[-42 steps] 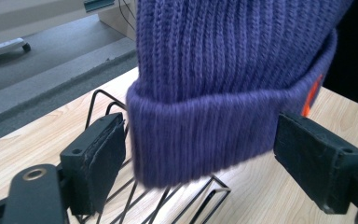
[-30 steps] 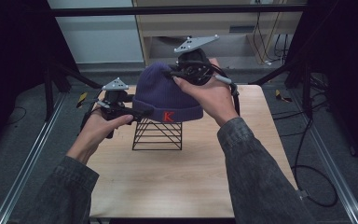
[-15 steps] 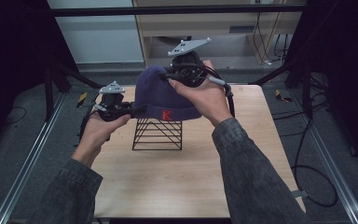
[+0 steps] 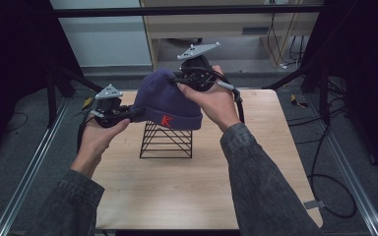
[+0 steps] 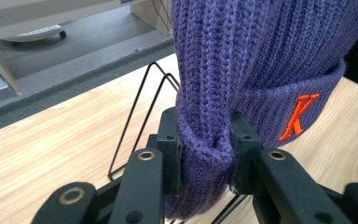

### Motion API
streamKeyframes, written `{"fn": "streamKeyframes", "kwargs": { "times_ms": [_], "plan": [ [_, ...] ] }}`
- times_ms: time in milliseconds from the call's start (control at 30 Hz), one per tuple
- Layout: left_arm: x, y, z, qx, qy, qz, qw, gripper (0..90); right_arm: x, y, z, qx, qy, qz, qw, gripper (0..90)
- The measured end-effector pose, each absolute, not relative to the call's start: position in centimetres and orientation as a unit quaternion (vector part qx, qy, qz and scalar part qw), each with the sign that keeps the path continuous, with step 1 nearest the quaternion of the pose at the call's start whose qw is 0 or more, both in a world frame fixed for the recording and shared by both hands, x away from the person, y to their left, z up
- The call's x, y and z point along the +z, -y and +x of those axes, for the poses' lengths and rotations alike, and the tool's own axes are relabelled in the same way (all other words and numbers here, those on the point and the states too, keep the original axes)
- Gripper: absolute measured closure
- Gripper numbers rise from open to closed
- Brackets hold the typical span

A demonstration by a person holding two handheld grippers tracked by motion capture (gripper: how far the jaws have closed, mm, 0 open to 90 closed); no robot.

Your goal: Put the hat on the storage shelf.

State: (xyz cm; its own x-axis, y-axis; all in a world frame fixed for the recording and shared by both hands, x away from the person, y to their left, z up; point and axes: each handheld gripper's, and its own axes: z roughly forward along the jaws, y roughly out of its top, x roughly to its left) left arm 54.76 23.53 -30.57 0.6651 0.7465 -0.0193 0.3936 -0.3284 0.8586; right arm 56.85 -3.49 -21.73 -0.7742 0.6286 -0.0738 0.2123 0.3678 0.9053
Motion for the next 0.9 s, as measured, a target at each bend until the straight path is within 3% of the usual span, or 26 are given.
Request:
{"fn": "streamKeyframes", "kwargs": {
  "times_ms": [900],
  "plan": [
    [-34.9,-24.5,54.7,0.183,-0.377,0.798,0.434,69.9,-25.3,2.0,57.2,0.458,-0.828,0.261,0.192,76.8]
  ]
}}
